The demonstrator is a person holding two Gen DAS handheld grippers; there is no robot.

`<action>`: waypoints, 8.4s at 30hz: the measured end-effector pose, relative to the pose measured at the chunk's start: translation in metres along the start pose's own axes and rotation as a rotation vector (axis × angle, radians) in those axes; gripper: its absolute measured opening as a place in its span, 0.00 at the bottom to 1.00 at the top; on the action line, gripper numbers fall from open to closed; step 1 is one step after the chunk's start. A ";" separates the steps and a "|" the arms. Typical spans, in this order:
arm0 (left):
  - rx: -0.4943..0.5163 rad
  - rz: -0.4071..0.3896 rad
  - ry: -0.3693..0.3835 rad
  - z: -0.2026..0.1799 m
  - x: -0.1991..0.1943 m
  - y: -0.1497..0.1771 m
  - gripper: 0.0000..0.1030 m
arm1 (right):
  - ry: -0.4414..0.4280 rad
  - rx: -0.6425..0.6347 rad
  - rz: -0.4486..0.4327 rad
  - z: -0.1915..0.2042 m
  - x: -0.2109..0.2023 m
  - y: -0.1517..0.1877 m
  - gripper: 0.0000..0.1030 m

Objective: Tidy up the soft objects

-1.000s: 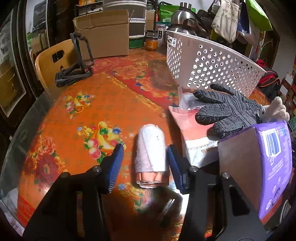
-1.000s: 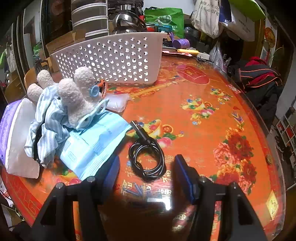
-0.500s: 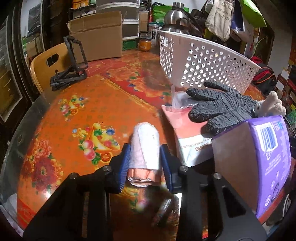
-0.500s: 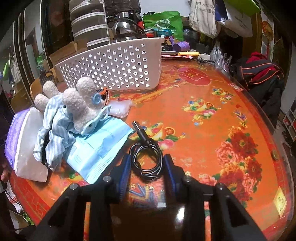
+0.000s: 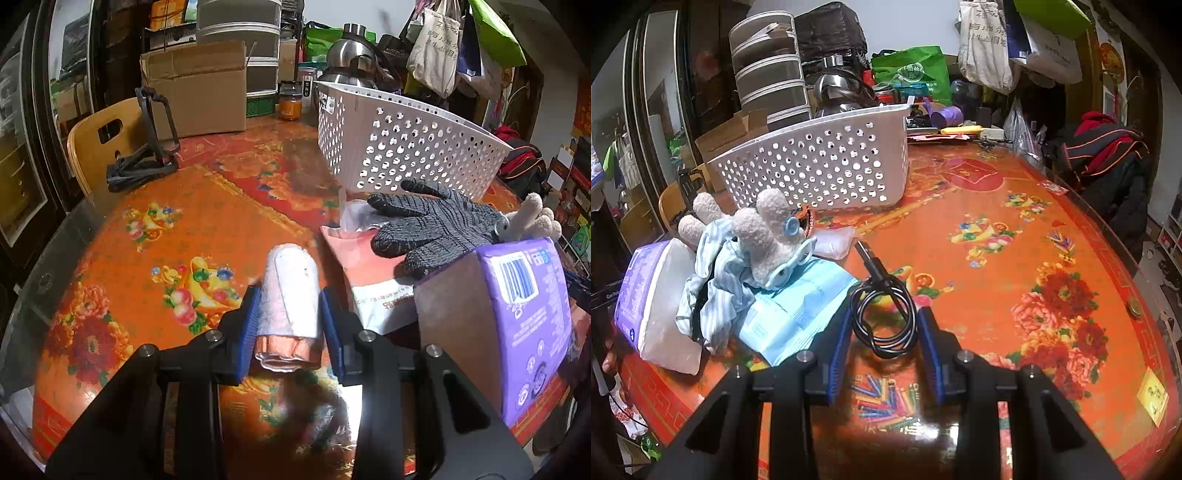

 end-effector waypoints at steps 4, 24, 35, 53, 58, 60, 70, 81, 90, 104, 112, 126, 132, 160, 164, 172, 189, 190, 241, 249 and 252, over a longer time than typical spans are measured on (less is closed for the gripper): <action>0.015 -0.035 -0.023 -0.003 -0.008 -0.003 0.30 | 0.005 -0.004 -0.010 0.001 -0.003 -0.002 0.34; 0.061 -0.099 0.005 -0.038 -0.062 -0.110 0.30 | 0.030 -0.071 -0.125 0.013 -0.046 -0.106 0.34; 0.062 -0.021 0.073 -0.091 -0.040 -0.230 0.30 | 0.029 -0.128 -0.071 0.039 -0.009 -0.225 0.34; 0.073 0.253 0.065 -0.140 0.101 -0.269 0.30 | 0.101 -0.180 0.196 0.044 0.116 -0.254 0.34; 0.083 0.266 0.062 -0.144 0.112 -0.262 0.30 | 0.108 -0.212 0.249 0.050 0.132 -0.248 0.34; 0.076 0.250 0.079 -0.145 0.112 -0.263 0.33 | 0.123 -0.219 0.256 0.049 0.137 -0.245 0.35; 0.069 0.138 0.083 -0.134 0.069 -0.275 0.73 | 0.089 -0.182 0.161 0.051 0.109 -0.262 0.77; 0.098 0.023 0.074 -0.118 -0.004 -0.243 0.80 | 0.013 -0.106 0.077 0.045 0.059 -0.255 0.82; 0.080 -0.135 0.038 -0.060 -0.091 -0.106 0.89 | -0.040 -0.031 -0.083 0.045 -0.030 -0.133 0.82; 0.086 -0.097 0.173 -0.064 -0.090 0.029 0.89 | -0.261 -0.059 -0.086 0.130 -0.041 -0.002 0.70; 0.099 -0.092 0.261 -0.083 -0.074 0.025 0.65 | -0.319 -0.115 -0.059 0.160 -0.028 0.002 0.50; 0.118 -0.114 0.288 -0.101 -0.082 0.024 0.44 | -0.370 -0.140 -0.043 0.178 -0.025 0.010 0.39; 0.140 -0.167 0.272 -0.106 -0.099 0.021 0.44 | -0.343 -0.150 -0.083 0.177 -0.036 0.010 0.38; 0.193 -0.332 0.289 -0.171 -0.149 -0.148 0.44 | -0.187 -0.213 -0.314 0.138 -0.105 -0.138 0.37; 0.179 -0.291 0.303 -0.180 -0.126 -0.200 0.44 | -0.196 -0.192 -0.289 0.123 -0.090 -0.187 0.37; 0.146 -0.182 0.276 -0.182 -0.053 -0.274 0.44 | -0.204 -0.161 -0.203 0.104 -0.027 -0.252 0.37; 0.005 0.095 0.267 -0.163 0.101 -0.303 0.45 | -0.209 -0.113 0.043 0.082 0.107 -0.277 0.37; -0.002 0.102 0.270 -0.162 0.106 -0.303 0.45 | -0.202 -0.114 0.047 0.082 0.110 -0.277 0.37; 0.062 -0.106 0.190 -0.145 -0.051 -0.076 0.78 | -0.141 -0.023 -0.060 0.055 -0.026 -0.105 0.80; 0.114 -0.160 0.230 -0.179 -0.061 -0.034 0.78 | -0.145 -0.014 -0.122 0.061 -0.037 -0.048 0.63; 0.154 -0.164 0.254 -0.197 -0.063 -0.029 0.70 | -0.143 -0.042 -0.128 0.068 -0.035 -0.047 0.49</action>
Point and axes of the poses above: each gripper's, at about its wrist camera, not at the fingertips, and x roughly the way its jaws point, z to its left, y to its underside, the point moved 9 cm from there along x, roughly the way its jaws point, and after that the axes turned 8 degrees about z, right-handed, at the moved point
